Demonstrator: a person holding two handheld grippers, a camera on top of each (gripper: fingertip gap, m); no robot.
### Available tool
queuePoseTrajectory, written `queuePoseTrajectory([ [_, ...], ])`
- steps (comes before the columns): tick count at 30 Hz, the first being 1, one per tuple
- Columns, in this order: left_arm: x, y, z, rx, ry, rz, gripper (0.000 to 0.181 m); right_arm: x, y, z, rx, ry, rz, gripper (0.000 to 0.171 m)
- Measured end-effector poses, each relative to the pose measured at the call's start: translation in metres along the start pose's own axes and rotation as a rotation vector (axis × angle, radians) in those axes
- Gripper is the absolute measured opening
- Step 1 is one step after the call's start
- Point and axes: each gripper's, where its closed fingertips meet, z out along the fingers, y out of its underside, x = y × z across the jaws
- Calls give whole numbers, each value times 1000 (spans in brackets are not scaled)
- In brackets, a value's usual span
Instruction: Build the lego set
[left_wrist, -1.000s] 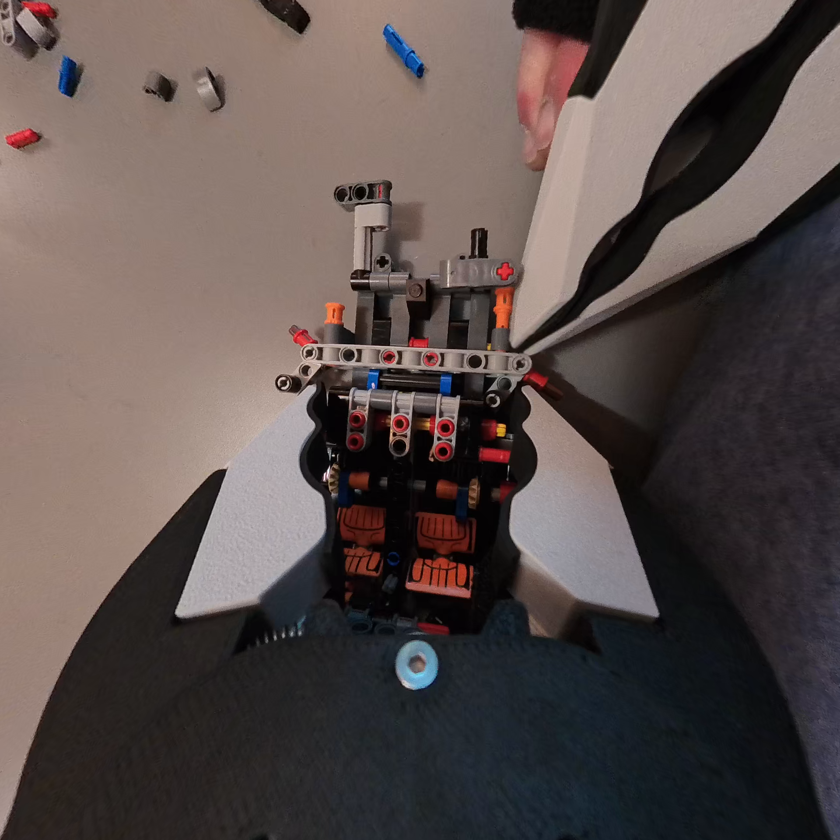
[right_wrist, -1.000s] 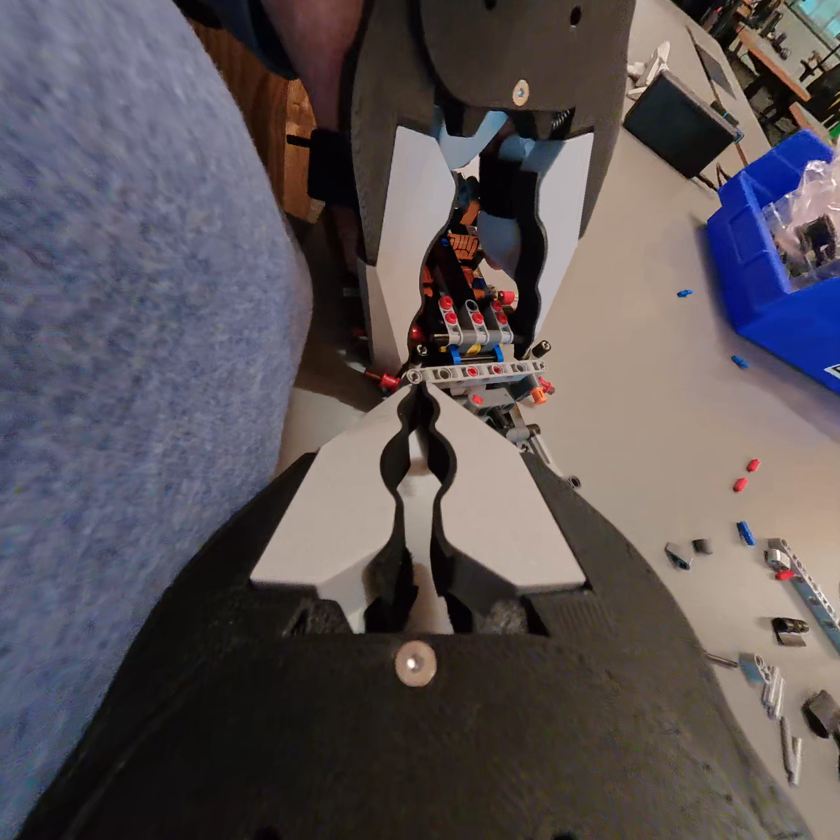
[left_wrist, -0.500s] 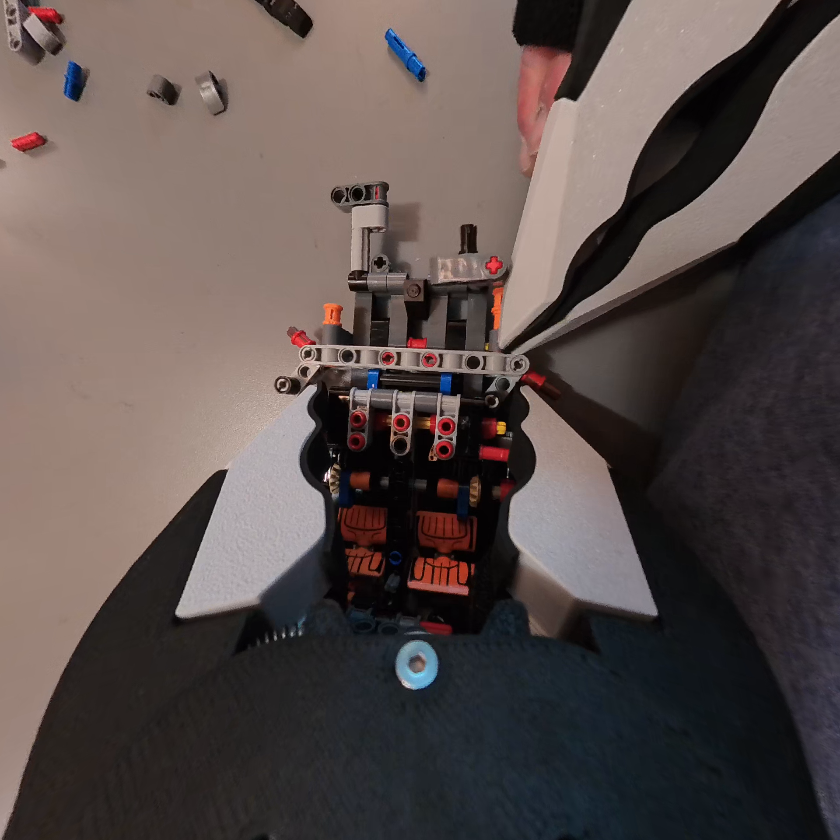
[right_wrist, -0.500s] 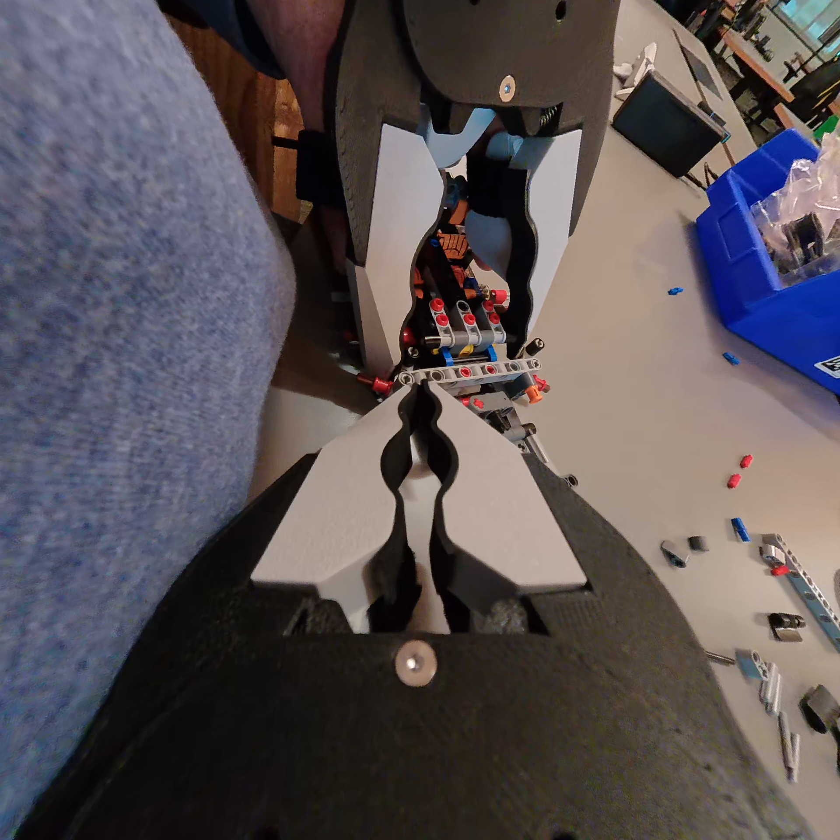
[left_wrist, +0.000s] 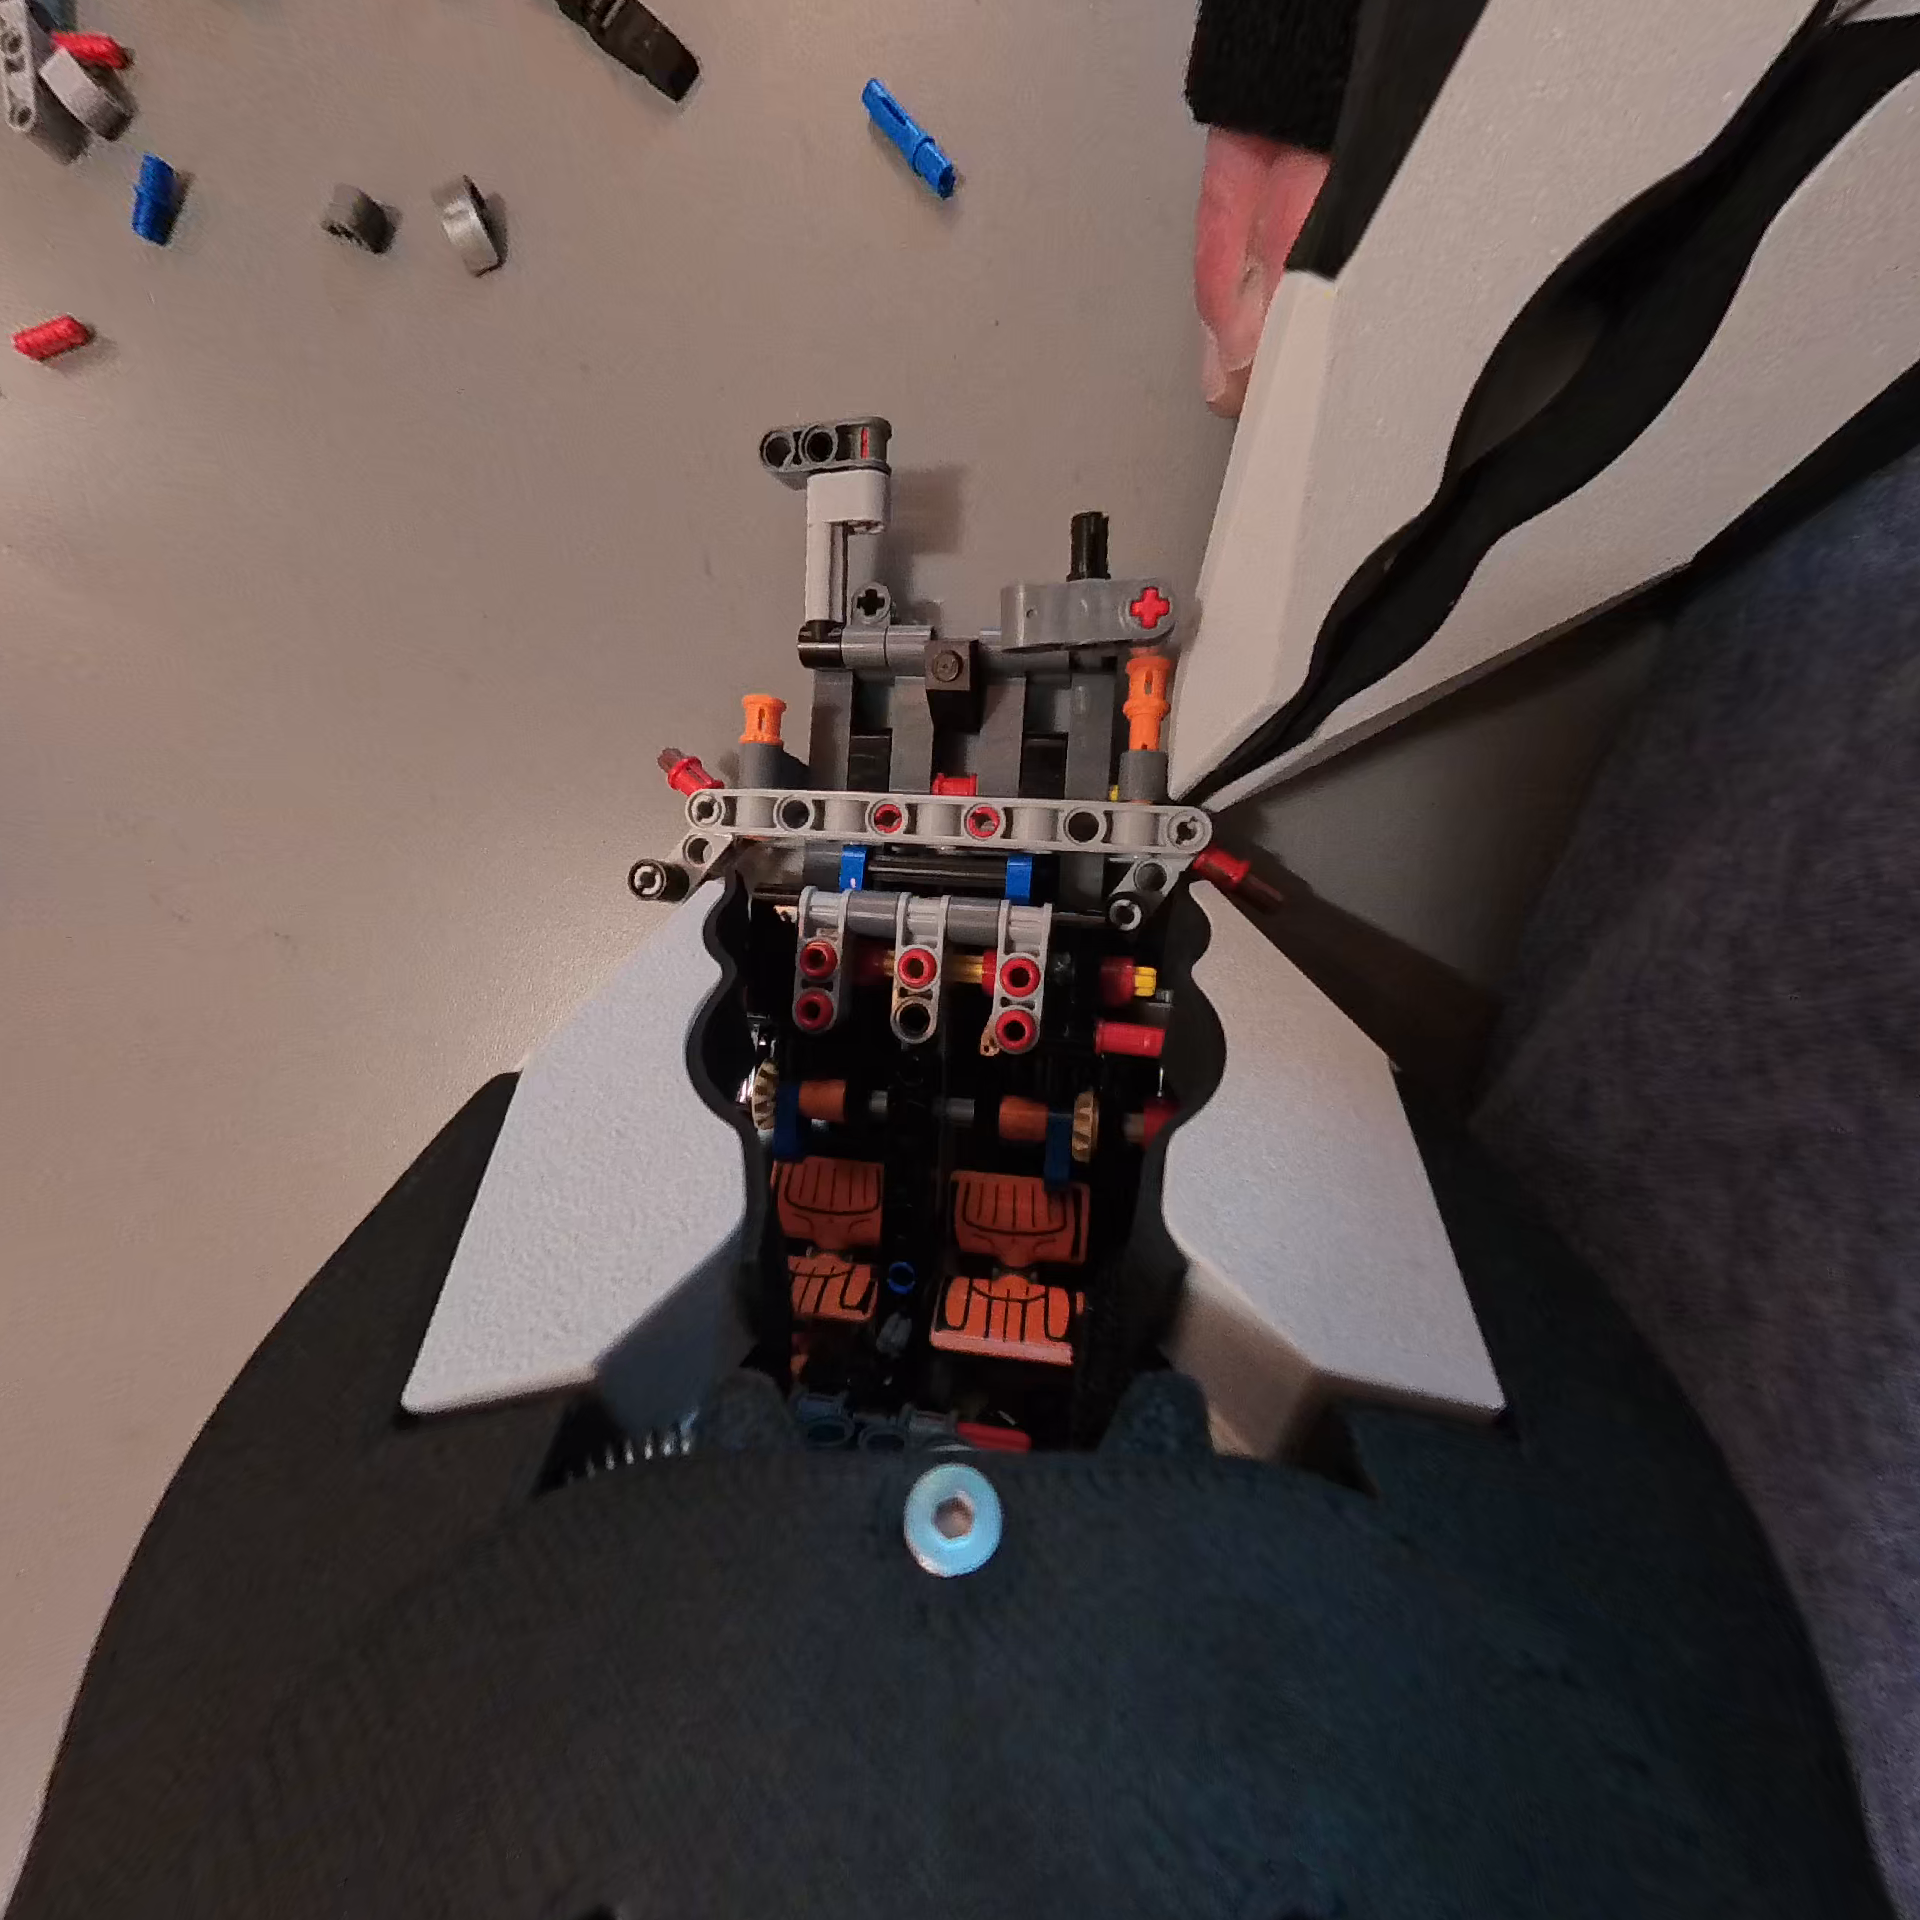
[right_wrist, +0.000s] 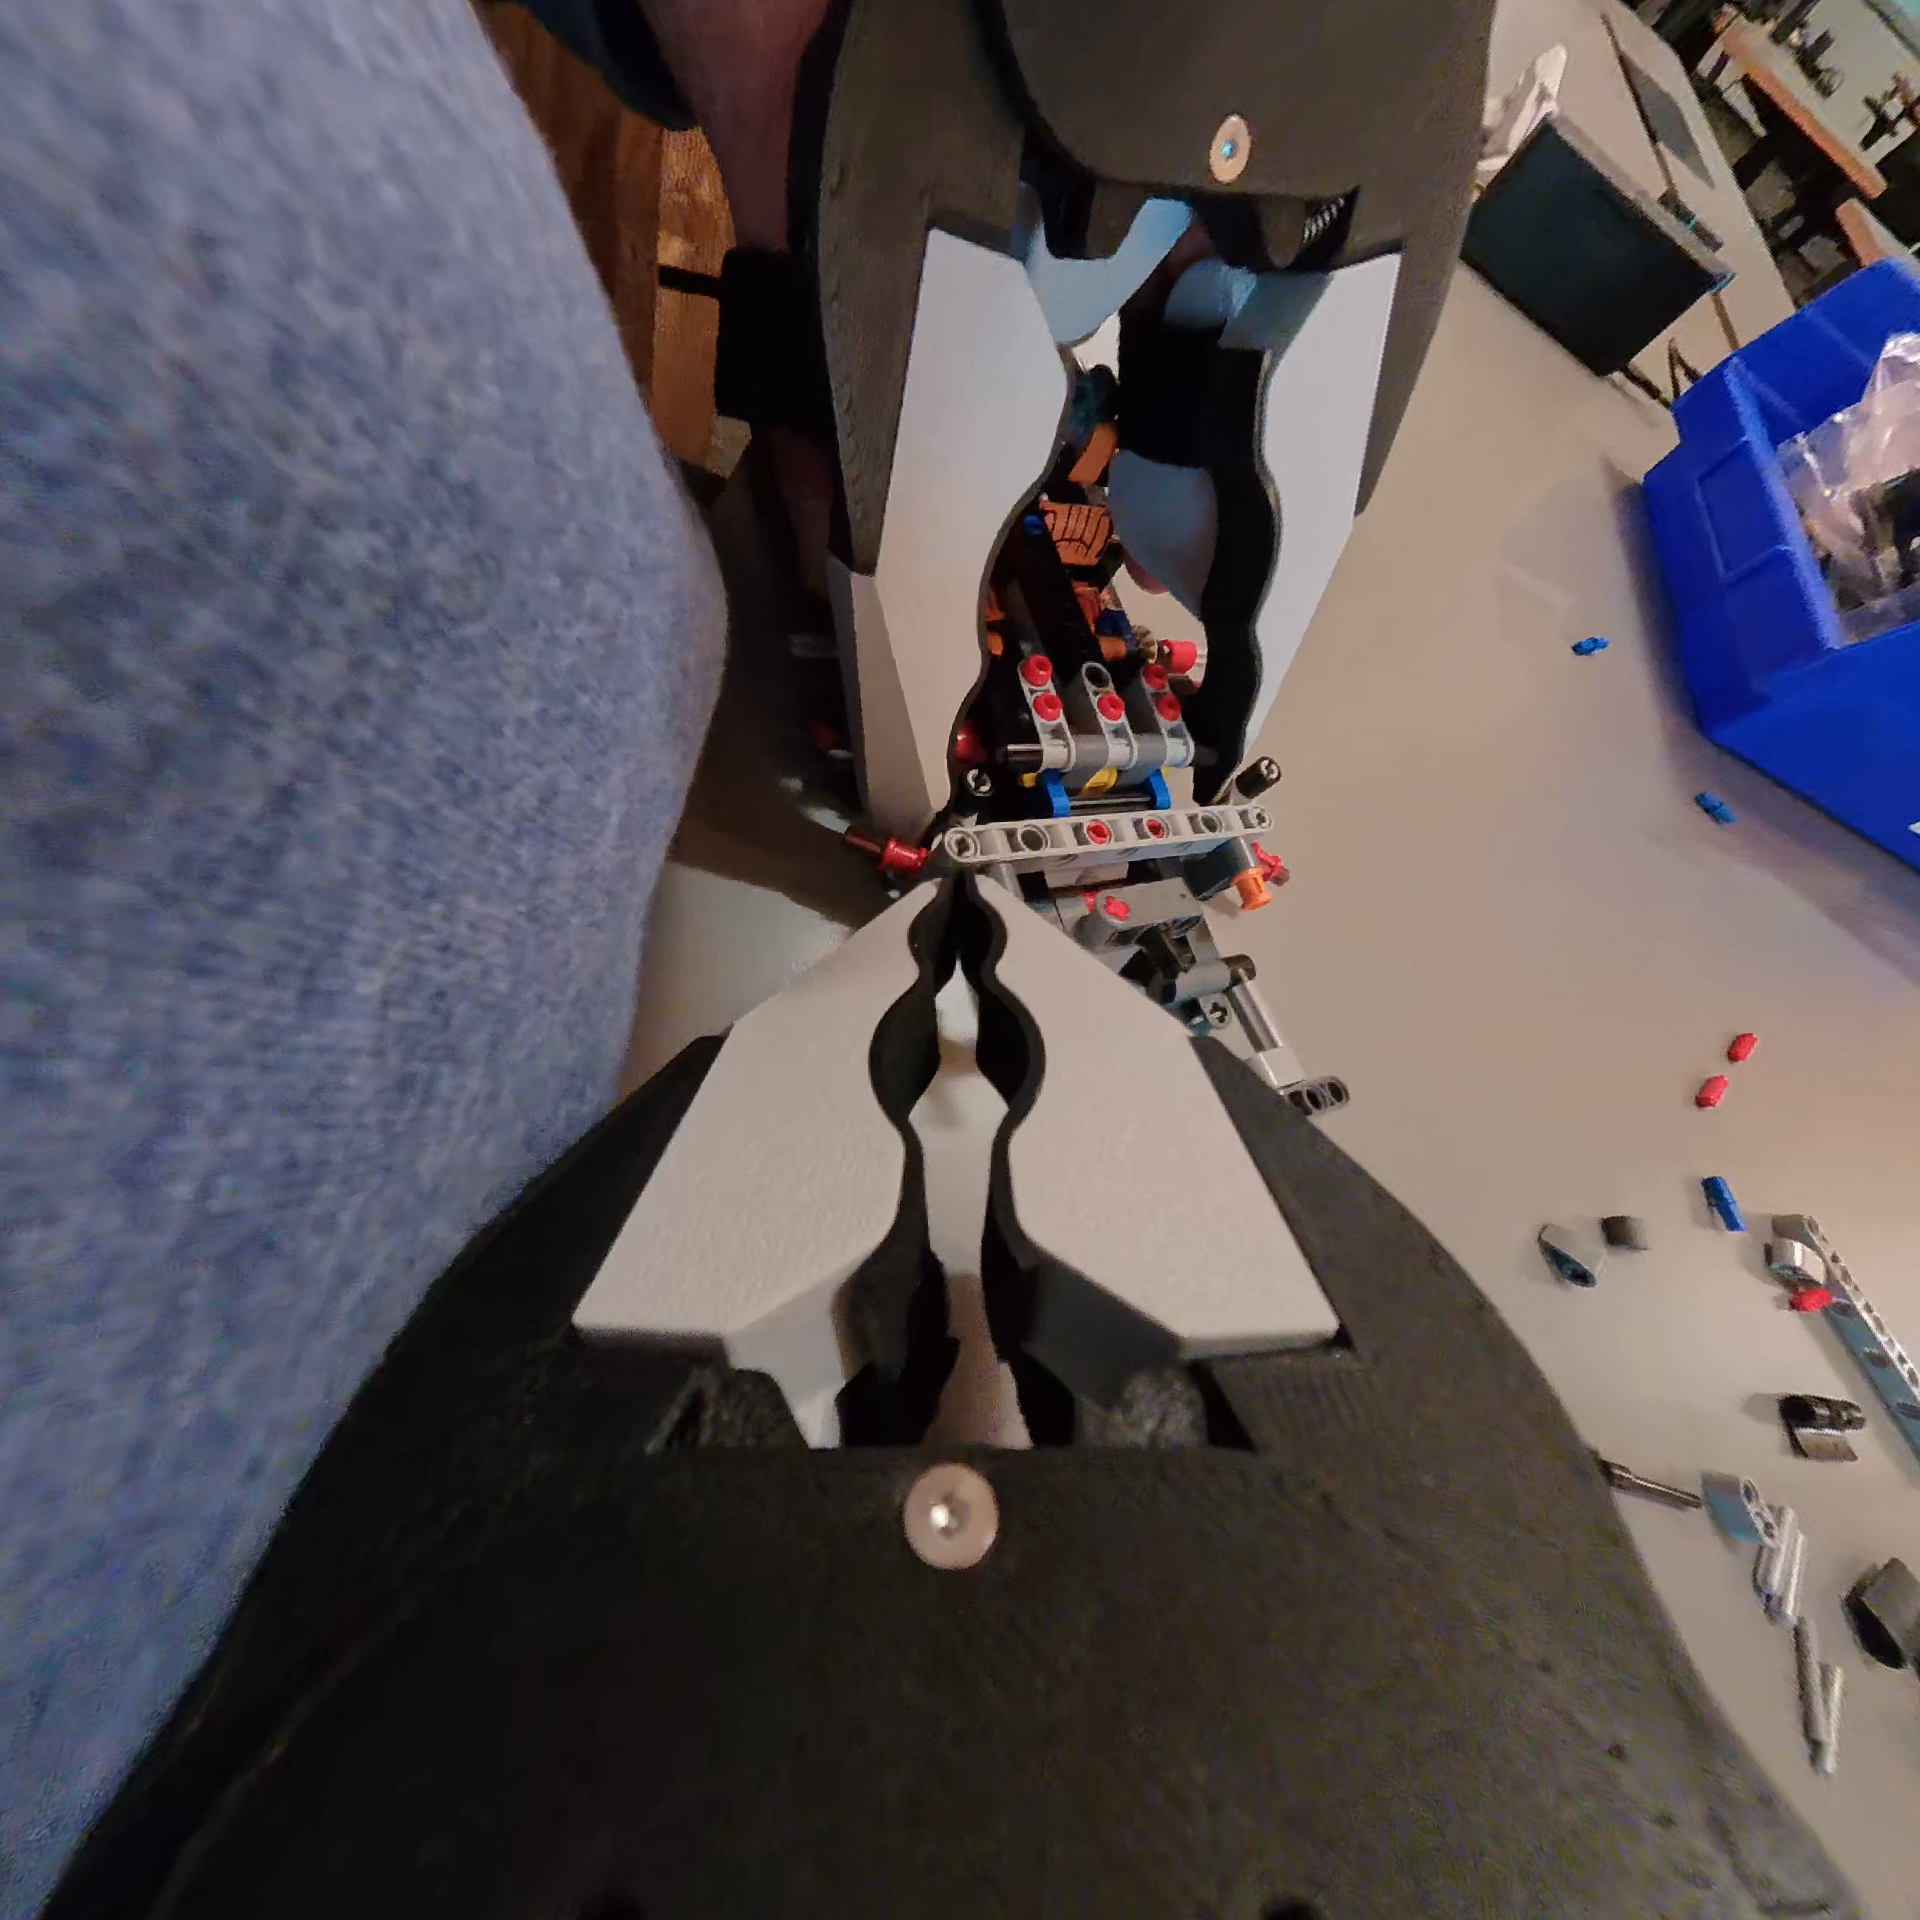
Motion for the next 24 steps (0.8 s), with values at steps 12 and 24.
queuePoseTrajectory([
  [12, -2, 0, 0, -1, -26, -13, 76, 4, 1, 1, -13, 11, 54, 0],
  [24, -2, -2, 0, 7, -15, -3, 76, 3, -1, -7, 19, -20, 88, 0],
])
